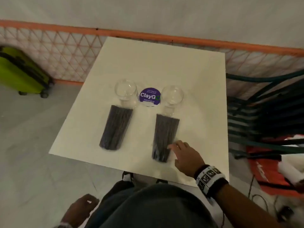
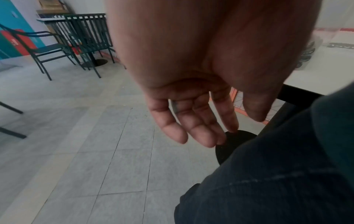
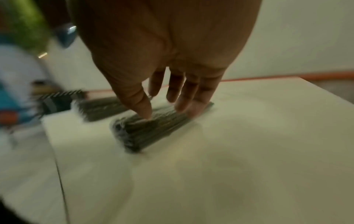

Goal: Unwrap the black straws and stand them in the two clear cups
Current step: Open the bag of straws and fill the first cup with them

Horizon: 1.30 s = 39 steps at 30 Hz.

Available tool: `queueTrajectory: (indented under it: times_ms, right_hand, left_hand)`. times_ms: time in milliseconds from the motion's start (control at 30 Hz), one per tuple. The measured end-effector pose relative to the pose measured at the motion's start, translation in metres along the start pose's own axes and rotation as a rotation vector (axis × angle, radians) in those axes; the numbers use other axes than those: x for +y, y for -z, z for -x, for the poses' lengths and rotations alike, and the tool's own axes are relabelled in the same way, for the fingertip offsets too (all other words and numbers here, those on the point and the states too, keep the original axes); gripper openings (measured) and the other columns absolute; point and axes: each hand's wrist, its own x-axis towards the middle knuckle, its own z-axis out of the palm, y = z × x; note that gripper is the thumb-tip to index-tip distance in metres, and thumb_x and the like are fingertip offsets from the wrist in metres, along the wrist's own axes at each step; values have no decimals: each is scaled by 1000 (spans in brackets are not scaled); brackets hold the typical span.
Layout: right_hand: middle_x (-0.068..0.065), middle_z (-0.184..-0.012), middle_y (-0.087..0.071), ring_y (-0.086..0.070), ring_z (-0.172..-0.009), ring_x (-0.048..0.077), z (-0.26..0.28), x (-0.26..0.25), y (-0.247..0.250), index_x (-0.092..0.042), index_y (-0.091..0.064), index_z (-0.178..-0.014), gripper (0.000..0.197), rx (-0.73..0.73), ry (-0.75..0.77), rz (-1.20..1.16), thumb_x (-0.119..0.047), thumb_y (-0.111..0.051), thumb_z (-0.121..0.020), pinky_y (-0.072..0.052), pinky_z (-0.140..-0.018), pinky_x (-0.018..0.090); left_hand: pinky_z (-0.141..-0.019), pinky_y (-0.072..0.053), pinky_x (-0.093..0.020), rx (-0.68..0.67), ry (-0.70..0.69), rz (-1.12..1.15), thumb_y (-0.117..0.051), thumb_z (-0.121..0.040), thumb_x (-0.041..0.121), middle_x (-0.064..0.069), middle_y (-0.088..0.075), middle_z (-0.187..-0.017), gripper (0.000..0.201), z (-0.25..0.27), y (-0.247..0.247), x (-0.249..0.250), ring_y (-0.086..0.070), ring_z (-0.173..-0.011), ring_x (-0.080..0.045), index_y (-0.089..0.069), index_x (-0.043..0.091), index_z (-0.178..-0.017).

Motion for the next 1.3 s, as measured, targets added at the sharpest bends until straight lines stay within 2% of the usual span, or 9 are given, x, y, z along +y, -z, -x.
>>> queueTrajectory:
  times_ms: [133,367,567,700,800,933,1067,1200,1300]
  right_hand:
    - [15,-155,-35,-42,-134,41,-30,-2,-6,-31,-29,-149,76,31,294,333,-15,-65,-84,-40,-105,60]
    - [13,-149,-43,-39,-135,44,-60,-37,-3,-27,-44,-135,54,-94,446,521,-30,-65,-85,-37,-102,67]
    - [0,-148,-41,-40,-135,29,-53,-46,21,-38,-44,-135,63,98,271,-2,-44,-67,-77,-39,-109,50]
    - [-6,-136,-41,-54,-117,15,-39,-49,55,-41,-50,-131,64,326,75,-510,-35,-68,-70,-53,-93,37]
    - [-6,-128,-55,-59,-114,12,-31,-50,68,-33,-52,-130,65,451,8,-813,-31,-66,-66,-52,-96,37]
    - [-16,-120,-62,-61,-111,9,-29,-49,61,-30,-48,-130,61,433,-61,-873,-19,-69,-74,-52,-96,40]
    - [-7,-127,-60,-59,-115,13,-28,-46,46,-25,-43,-137,69,449,-123,-855,-26,-70,-73,-48,-101,44]
    - [-5,-141,-44,-49,-124,10,-21,-48,43,-30,-33,-144,97,413,-143,-865,-49,-82,-63,-43,-105,32]
    - [-8,-134,-48,-54,-113,7,-21,-53,44,-31,-39,-137,98,467,-215,-892,-63,-81,-54,-47,-95,27]
  left_hand:
    - [-81,-52,-31,-9,-69,-39,-67,-86,48,10,-75,-84,12,8,-2,2,-70,-82,-9,-68,37,-87]
    - [-71,-49,-23,71,-360,-225,-54,-92,55,19,-66,-93,16,18,47,74,-62,-79,3,-56,42,-101]
    - [-71,-54,-23,136,-694,-281,-49,-88,62,21,-62,-98,28,18,85,146,-62,-75,2,-54,44,-110]
    - [-69,-56,-25,182,-945,-191,-48,-83,67,24,-53,-110,44,22,105,200,-58,-80,9,-45,48,-122]
    - [-78,-57,-27,199,-1085,-103,-60,-83,59,18,-55,-129,60,25,108,241,-61,-95,5,-40,43,-137]
    - [-96,-51,-33,130,-1152,-201,-65,-83,58,10,-47,-148,77,16,100,280,-56,-122,-9,-32,37,-149]
    - [-88,-53,-40,139,-1061,-517,-56,-86,62,10,-69,-116,48,0,86,292,-60,-110,-19,-55,38,-127]
    - [-66,-53,-38,193,-1162,-275,-59,-88,50,4,-70,-80,26,-1,86,287,-64,-75,-17,-69,27,-89]
    - [-66,-55,-39,13,-1162,-71,-65,-88,42,6,-71,-75,18,11,94,289,-64,-67,-11,-72,26,-92]
